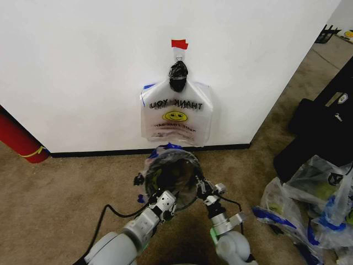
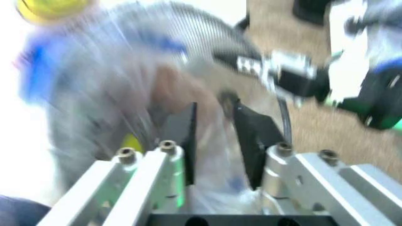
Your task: Pick up the garbage bag from the wall and place it over the trash bin.
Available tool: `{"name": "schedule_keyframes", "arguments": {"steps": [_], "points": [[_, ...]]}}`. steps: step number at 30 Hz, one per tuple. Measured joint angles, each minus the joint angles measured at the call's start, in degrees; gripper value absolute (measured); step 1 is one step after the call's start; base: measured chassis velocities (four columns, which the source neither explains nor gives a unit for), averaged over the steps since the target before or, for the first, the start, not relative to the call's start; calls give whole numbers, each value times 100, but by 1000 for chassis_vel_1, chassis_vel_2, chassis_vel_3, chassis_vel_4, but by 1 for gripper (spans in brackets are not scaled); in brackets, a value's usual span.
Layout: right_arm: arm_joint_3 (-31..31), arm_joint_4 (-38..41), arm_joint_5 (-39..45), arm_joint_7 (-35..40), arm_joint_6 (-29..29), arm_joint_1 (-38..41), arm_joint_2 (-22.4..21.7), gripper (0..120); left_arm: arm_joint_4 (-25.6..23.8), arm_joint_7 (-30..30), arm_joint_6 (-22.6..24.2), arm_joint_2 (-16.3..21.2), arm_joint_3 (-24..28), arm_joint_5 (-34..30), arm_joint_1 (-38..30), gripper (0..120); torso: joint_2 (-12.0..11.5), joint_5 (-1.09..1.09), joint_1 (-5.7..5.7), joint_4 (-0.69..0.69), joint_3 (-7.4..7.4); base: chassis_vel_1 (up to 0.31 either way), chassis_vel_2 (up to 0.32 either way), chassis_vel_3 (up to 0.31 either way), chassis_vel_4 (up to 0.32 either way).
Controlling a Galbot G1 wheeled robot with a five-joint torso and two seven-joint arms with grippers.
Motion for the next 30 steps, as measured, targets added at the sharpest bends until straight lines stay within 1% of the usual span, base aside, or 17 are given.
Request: {"name": "schedule_keyframes", "arguments": {"steps": [3, 5, 6, 8, 9, 12, 13, 16, 17, 19, 30], "points": [[219, -208, 73, -628, 60, 70, -115, 0, -272, 68, -71, 135, -327, -189, -102, 44, 0, 0, 0, 0, 0, 0, 0, 0, 0], [335, -327, 70, -881, 113, 111, -160, 0, -350, 93, -69, 229, -471, -351, -224, 52, 0, 0, 0, 0, 0, 0, 0, 0, 0], [335, -327, 70, -881, 113, 111, -160, 0, -350, 93, -69, 229, -471, -351, -224, 52, 0, 0, 0, 0, 0, 0, 0, 0, 0], [462, -481, 51, -1120, 192, 176, -187, 0, -365, 106, -52, 297, -553, -500, -354, 59, 0, 0, 0, 0, 0, 0, 0, 0, 0], [526, -557, 39, -1227, 235, 203, -199, 0, -365, 106, -42, 324, -576, -571, -413, 65, 0, 0, 0, 0, 0, 0, 0, 0, 0], [683, -681, 19, -1517, 314, 235, -255, 0, -221, 110, -25, 356, -600, -746, -598, 79, 0, 0, 0, 0, 0, 0, 0, 0, 0], [683, -681, 19, -1517, 314, 235, -255, 0, -221, 110, -25, 356, -600, -746, -598, 79, 0, 0, 0, 0, 0, 0, 0, 0, 0], [806, -695, 16, -1740, 334, 220, -337, 0, 30, 107, -20, 358, -594, -838, -751, 89, 0, -1, 0, 0, 0, 0, 0, 0, 0], [842, -690, 13, -1808, 338, 204, -369, 0, 131, 104, -20, 356, -583, -853, -805, 95, 0, -1, 0, 1, 0, 0, 0, 0, 0], [905, -647, -2, -1938, 344, 163, -434, 0, 337, 93, -20, 340, -567, -874, -924, 99, 0, 0, 0, 1, 0, 0, 0, 0, 0], [1093, -564, -77, -2363, 379, 85, -613, 0, 873, 105, 116, 300, -453, -910, -1323, 100, 0, 0, 0, 1, 0, 0, 0, 0, 0]]}}
